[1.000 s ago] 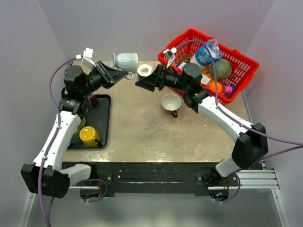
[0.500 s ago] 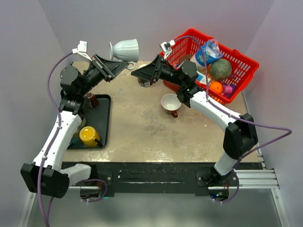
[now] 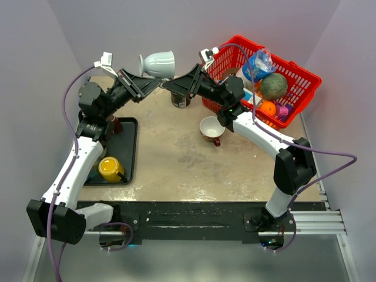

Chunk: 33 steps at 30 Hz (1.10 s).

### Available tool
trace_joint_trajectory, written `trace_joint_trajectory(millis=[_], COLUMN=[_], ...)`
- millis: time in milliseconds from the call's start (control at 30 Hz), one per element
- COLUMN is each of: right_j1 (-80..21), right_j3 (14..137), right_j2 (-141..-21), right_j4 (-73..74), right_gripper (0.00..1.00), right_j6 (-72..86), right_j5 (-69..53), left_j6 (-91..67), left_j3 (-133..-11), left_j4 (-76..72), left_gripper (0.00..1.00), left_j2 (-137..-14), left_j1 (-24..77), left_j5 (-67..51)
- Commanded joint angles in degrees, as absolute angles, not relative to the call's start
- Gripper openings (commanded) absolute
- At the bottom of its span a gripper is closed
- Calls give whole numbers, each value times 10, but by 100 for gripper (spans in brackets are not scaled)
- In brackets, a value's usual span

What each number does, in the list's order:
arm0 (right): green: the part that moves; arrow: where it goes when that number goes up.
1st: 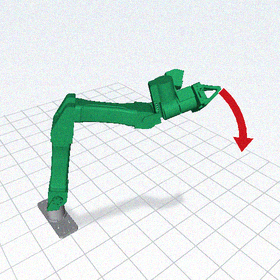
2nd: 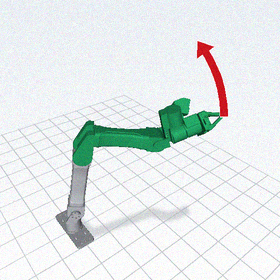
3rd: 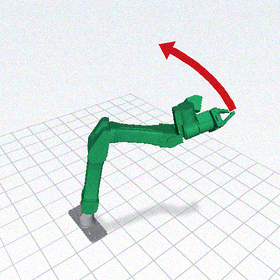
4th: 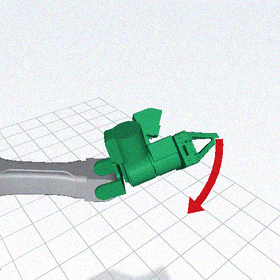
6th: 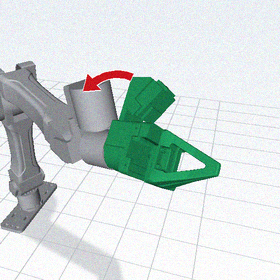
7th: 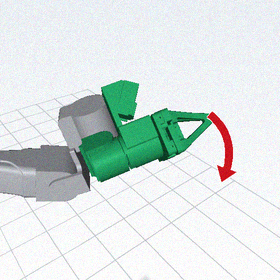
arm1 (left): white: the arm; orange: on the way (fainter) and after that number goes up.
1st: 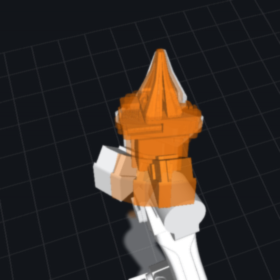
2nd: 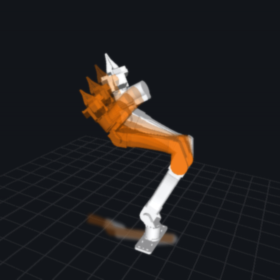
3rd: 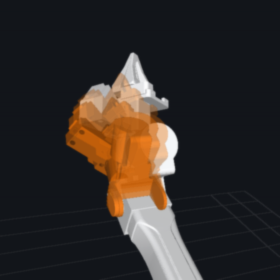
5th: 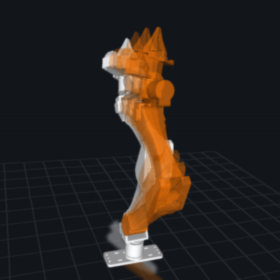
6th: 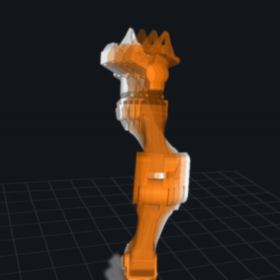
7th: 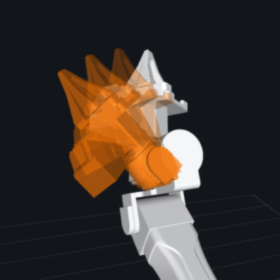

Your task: Turn the mug right side up

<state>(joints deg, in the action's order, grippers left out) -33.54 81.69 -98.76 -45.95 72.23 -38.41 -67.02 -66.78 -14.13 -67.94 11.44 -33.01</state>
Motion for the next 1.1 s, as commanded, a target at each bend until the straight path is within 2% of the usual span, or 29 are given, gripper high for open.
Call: trace_joint_trajectory(millis=[0, 33, 133, 167, 267, 300, 433, 467, 533, 667, 733, 767, 800, 1067], right_j1=[-338, -338, -337, -338, -339, -338, -339, -338, -339, -338, -338, -339, -338, -333], right_j3=[838, 835, 838, 842, 851, 851, 850, 850, 849, 846, 846, 847, 847, 860], right_j2=[-983, -985, -991, -994, -998, -996, -991, -988, -986, -984, -979, -976, -973, -934], right_j4=[-510, -511, -515, -518, -504, -500, -484, -479, -474, -462, -447, -423, -411, -189], right_gripper=[54, 53, 40, 28, 12, 3, 0, 0, 0, 0, 0, 0, 0, 0], right_j6=[743, 748, 755, 755, 751, 751, 736, 733, 725, 719, 704, 695, 687, 550], right_j5=[-356, -348, -347, -353, -359, -359, -353, -352, -347, -347, -345, -343, -341, -261], left_j6=[-678, -682, -694, -693, -693, -693, -685, -681, -670, -646, -622, -614, -606, -462], left_j3=[-664, -654, -645, -644, -642, -642, -642, -642, -639, -628, -626, -626, -627, -650], left_j4=[-217, -228, -250, -250, -253, -253, -250, -247, -238, -222, -203, -195, -187, 45], left_gripper=[0, 0, 0, 0, 0, 0, 0, 14, 30, 73, 84, 95, 99, 99], left_j2=[-670, -668, -666, -666, -665, -666, -669, -670, -668, -662, -657, -656, -656, -648], left_j1=[120, 121, 122, 122, 122, 122, 123, 122, 122, 122, 122, 122, 122, 122], left_j5=[-331, -331, -329, -327, -326, -327, -331, -333, -332, -320, -317, -317, -317, -265])
